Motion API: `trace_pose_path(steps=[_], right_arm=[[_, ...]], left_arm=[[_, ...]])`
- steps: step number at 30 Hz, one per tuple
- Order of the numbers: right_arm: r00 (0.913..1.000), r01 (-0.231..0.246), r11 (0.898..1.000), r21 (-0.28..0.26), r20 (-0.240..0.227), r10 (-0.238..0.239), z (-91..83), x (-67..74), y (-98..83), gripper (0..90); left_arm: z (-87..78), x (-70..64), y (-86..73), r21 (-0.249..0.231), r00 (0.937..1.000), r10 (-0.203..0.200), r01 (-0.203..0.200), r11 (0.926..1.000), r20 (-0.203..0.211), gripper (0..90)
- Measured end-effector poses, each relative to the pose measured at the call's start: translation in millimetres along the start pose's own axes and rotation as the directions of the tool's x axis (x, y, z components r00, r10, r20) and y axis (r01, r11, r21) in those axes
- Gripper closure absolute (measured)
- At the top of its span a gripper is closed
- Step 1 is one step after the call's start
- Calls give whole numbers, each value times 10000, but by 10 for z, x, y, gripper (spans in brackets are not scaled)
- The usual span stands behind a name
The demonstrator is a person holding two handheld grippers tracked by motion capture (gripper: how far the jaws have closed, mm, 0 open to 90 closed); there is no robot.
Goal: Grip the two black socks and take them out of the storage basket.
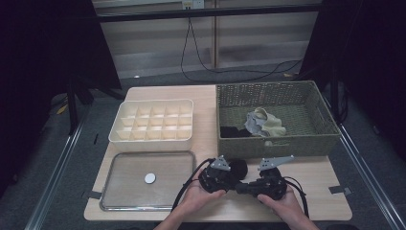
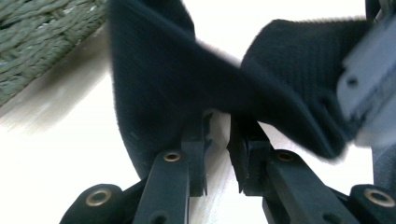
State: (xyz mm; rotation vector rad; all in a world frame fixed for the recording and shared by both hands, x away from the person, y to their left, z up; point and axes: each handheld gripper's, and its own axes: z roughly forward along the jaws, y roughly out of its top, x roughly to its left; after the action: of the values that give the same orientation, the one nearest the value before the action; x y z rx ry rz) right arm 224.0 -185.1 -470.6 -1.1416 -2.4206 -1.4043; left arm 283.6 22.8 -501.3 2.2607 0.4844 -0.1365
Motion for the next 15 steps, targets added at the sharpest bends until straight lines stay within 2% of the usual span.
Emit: trace_pose_path(steps=[3, 7, 15], right_arm=[[10000, -29, 9998, 207, -7, 29, 19, 13, -66, 880], [9999, -149, 9989, 454, 46, 147, 28, 6, -173, 876], [9996, -195, 9956, 912, 210, 176, 119, -32, -223, 829]], left_arm=[[-14, 12, -13, -122, 9999, -134, 133, 9998, -26, 762], [-43, 7, -14, -74, 10000, -34, 34, 10000, 8, 755], [-209, 44, -71, -78, 9998, -120, 118, 9999, -161, 721]])
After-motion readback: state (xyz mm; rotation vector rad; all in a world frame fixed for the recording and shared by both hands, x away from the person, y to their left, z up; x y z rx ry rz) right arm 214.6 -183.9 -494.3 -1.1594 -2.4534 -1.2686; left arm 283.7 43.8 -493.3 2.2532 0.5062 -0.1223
